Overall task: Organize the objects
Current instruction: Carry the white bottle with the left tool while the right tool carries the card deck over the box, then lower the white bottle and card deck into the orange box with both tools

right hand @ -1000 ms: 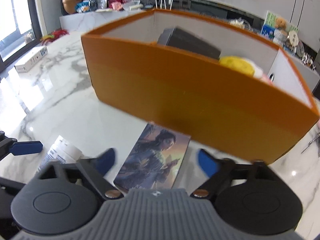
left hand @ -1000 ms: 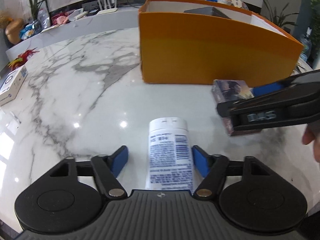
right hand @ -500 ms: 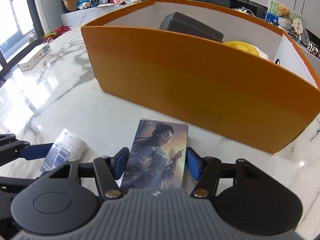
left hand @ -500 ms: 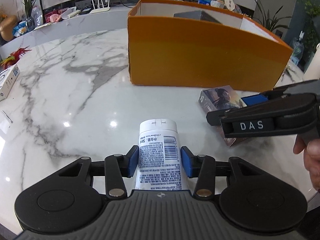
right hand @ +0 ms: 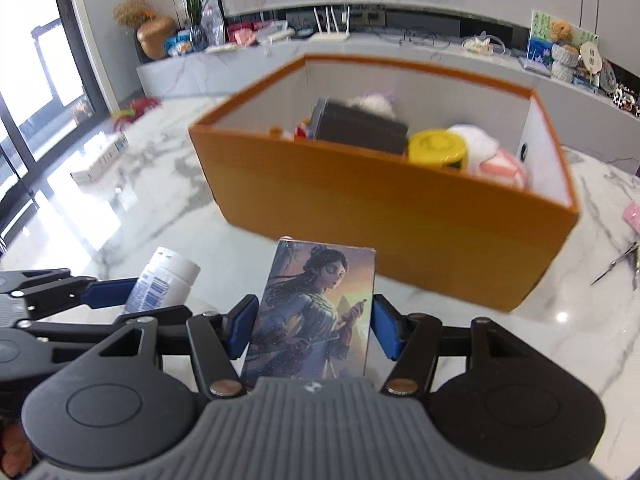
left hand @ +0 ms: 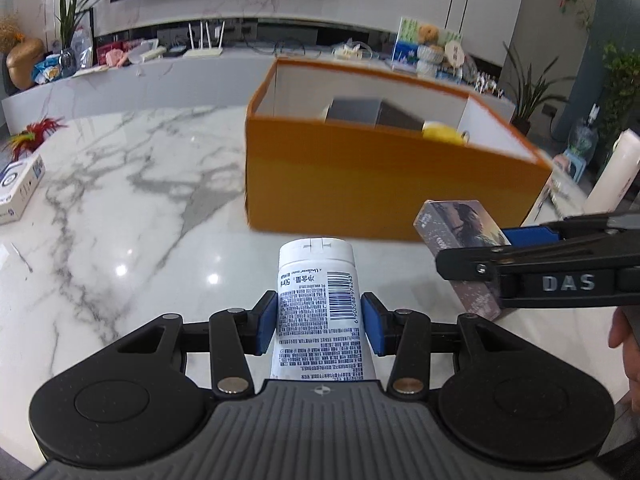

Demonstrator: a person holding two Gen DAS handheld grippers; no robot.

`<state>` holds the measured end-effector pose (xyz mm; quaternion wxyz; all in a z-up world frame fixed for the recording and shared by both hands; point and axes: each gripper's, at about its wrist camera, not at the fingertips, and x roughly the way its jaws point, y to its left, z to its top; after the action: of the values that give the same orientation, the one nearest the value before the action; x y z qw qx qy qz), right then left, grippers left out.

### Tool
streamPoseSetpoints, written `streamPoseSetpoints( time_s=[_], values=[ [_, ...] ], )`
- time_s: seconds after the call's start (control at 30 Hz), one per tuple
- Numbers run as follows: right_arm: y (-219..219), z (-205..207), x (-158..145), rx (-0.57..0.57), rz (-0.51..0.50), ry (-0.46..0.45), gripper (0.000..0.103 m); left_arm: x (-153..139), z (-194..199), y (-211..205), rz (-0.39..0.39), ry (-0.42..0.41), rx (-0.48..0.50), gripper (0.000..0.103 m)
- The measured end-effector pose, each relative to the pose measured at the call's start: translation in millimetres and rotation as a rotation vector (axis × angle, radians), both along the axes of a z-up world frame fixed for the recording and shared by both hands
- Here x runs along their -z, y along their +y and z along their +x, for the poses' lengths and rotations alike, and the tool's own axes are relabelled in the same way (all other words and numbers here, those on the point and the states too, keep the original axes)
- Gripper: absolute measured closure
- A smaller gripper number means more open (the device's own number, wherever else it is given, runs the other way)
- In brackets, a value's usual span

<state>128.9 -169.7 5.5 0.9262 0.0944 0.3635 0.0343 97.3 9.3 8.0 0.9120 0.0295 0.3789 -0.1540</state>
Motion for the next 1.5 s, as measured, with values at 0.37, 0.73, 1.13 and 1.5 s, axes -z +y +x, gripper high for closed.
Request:
streamPoseSetpoints(
  time_s=[0.37,0.73,1.13,1.5],
  values=[
    [-72.4,17.1,-75.2,0.215,0.109,-0.283,0.041,-94.5,87.5,-39.6,-0.099,-0.21,-0.049,0.051],
    [-102.6,120.6,-18.3,0.307,0.113,-0.186,0.041,-48.5,206.6,-74.3,-0.024,-0.168,-0.089,0.051],
    [-107.4,156.1,2.2,0.342,0.062,-0.097,0.042,-21.0,249.2,-102.8,0.095,-0.009,-0.068,0.051],
    [-95.7,157.2,0.9,0.364,0.037,-0.079,0.041,-13.8,257.3,-95.8,0.115,0.089,-0.058,0.05]
  ],
)
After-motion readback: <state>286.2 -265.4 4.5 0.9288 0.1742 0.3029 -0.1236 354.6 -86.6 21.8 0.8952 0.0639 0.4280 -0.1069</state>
